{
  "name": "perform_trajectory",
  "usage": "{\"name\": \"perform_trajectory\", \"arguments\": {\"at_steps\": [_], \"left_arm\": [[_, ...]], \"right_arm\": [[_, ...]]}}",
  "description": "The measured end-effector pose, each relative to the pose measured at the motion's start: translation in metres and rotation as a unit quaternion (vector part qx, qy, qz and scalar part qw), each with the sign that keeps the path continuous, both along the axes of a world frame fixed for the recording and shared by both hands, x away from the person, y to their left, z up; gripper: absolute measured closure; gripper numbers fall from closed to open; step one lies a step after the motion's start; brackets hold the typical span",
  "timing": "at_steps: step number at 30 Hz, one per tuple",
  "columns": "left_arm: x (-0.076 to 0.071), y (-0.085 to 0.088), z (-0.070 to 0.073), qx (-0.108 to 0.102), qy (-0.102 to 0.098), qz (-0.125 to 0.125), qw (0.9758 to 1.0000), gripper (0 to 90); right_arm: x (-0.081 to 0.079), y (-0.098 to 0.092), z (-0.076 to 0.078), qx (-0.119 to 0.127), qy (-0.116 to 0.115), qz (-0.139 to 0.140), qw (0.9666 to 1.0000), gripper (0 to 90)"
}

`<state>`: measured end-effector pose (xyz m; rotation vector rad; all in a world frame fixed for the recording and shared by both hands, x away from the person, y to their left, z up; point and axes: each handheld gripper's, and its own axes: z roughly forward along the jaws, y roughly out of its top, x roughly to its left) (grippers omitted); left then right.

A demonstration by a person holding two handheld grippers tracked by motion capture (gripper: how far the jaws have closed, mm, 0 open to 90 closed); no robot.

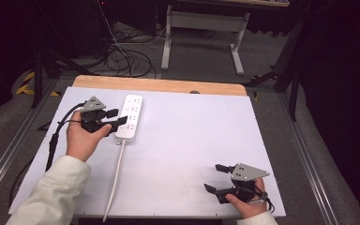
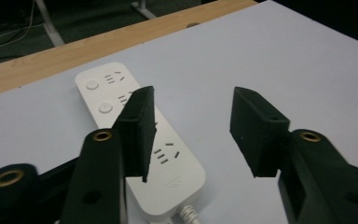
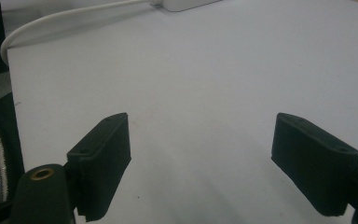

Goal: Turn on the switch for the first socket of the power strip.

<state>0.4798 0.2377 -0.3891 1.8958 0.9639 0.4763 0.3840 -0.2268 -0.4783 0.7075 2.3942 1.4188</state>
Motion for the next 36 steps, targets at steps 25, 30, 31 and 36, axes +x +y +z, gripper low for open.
{"name": "perform_trajectory", "arguments": {"at_steps": [25, 30, 31, 36], "left_arm": [[-0.093, 0.026, 0.014, -0.035, -0.056, -0.072, 0.9952, 20.4], [-0.105, 0.033, 0.004, -0.041, -0.047, -0.089, 0.9940, 17.4], [-0.108, 0.035, 0.002, -0.038, -0.048, -0.098, 0.9933, 16.1], [-0.118, 0.041, -0.013, -0.035, -0.045, -0.103, 0.9930, 13.3]], "right_arm": [[-0.001, 0.001, 0.001, 0.002, -0.004, -0.001, 1.0000, 19.3], [-0.002, 0.002, 0.001, 0.000, -0.004, 0.000, 1.0000, 19.1], [-0.002, 0.002, 0.001, 0.001, -0.004, 0.000, 1.0000, 19.1], [-0.002, 0.002, 0.001, 0.000, -0.003, -0.001, 1.0000, 18.9]]}}
